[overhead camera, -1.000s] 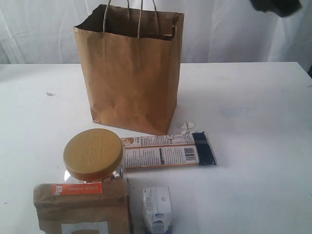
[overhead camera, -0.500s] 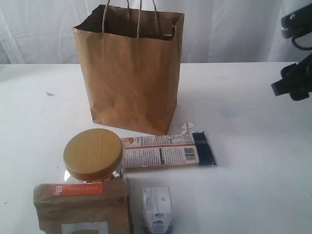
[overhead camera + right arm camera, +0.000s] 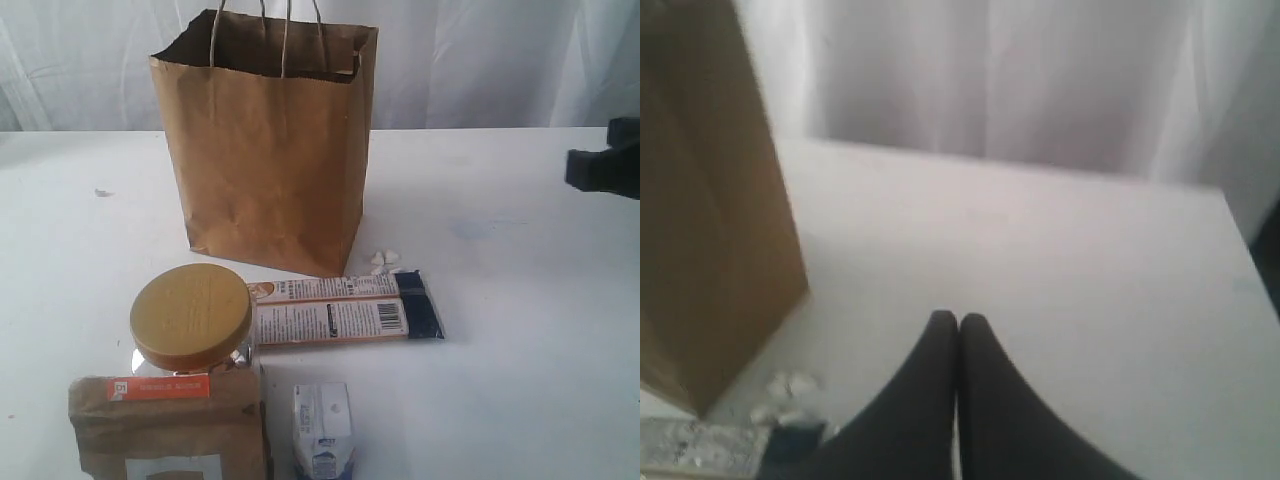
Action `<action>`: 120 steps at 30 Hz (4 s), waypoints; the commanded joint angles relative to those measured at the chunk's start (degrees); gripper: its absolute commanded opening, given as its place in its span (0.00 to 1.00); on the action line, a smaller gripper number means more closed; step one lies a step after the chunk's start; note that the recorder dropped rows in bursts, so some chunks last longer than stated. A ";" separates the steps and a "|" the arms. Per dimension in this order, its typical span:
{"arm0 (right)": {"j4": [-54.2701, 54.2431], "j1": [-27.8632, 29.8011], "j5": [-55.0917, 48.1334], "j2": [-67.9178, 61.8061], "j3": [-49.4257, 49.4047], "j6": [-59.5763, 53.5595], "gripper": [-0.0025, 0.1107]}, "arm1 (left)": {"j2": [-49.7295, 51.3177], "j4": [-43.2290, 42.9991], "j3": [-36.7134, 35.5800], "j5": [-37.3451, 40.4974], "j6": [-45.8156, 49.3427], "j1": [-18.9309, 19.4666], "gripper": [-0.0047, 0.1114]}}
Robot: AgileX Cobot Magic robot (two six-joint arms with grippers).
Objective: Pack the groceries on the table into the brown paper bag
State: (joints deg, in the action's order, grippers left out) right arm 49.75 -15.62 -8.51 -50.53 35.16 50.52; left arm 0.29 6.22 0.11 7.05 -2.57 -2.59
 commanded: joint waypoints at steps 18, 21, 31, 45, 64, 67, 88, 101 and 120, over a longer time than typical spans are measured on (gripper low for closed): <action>1.75 0.28 -12.29 44.15 -13.08 14.25 0.02 | -0.29 0.32 -0.11 0.04 -0.04 -0.08 0.04; 2.00 0.28 -18.98 49.31 -12.95 14.25 0.02 | -0.29 0.32 -0.11 0.04 -0.04 -0.08 0.04; 9.83 0.41 -20.68 50.53 -19.95 15.04 0.02 | -0.29 0.32 -0.11 0.12 -0.04 -0.08 0.04; -14.64 0.21 -22.72 50.53 -29.74 -2.58 0.02 | -0.29 0.32 -0.11 0.12 -0.04 -0.08 0.04; -17.89 7.06 -1.41 50.53 -35.16 -12.61 0.02 | -0.29 0.32 -0.11 0.12 -0.04 -0.08 0.04; -17.89 7.06 3.65 50.53 -35.16 -12.61 0.02 | -0.29 0.32 -0.11 0.12 -0.04 -0.08 0.04; -45.88 23.04 -9.44 50.53 -35.16 -51.76 0.02 | -0.29 0.32 -0.11 0.12 -0.04 -0.08 0.04; -45.88 23.04 -9.39 50.53 -35.16 -51.76 0.02 | -0.29 0.32 -0.11 0.12 -0.04 -0.08 0.04; -46.52 23.04 -9.40 50.53 -35.16 -51.76 0.02 | -0.29 -0.10 1.96 -46.41 -23.02 -0.08 0.04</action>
State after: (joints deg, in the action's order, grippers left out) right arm 3.33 7.01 -18.33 -0.23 0.12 -0.58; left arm 0.17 11.66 0.11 -27.29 -23.08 -2.59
